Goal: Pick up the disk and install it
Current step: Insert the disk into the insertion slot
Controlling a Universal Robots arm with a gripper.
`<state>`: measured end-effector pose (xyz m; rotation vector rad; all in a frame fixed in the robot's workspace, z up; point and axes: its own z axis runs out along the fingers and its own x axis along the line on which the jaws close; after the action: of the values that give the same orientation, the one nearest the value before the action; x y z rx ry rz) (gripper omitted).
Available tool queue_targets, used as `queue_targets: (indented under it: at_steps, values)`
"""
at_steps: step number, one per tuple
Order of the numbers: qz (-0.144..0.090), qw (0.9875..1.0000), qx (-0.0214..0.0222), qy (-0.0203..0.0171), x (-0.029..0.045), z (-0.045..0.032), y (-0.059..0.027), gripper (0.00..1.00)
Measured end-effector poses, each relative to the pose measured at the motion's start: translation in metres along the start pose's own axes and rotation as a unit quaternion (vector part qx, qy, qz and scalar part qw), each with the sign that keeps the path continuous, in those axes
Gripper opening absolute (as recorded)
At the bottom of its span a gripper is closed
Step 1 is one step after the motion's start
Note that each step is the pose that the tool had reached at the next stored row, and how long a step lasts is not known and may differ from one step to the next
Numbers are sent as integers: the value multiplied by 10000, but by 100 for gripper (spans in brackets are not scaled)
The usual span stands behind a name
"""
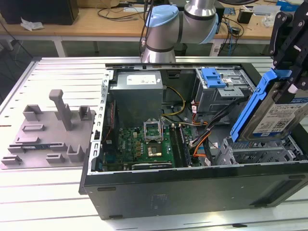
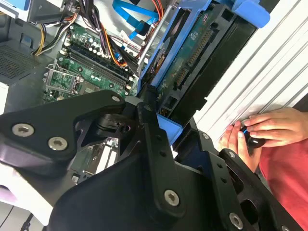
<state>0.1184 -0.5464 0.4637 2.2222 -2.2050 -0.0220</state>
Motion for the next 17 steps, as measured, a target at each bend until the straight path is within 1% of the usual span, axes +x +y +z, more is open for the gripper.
queue_targets:
  at_steps: [17]
  values:
    - [66, 10000, 0, -2, 0, 40, -1, 36]
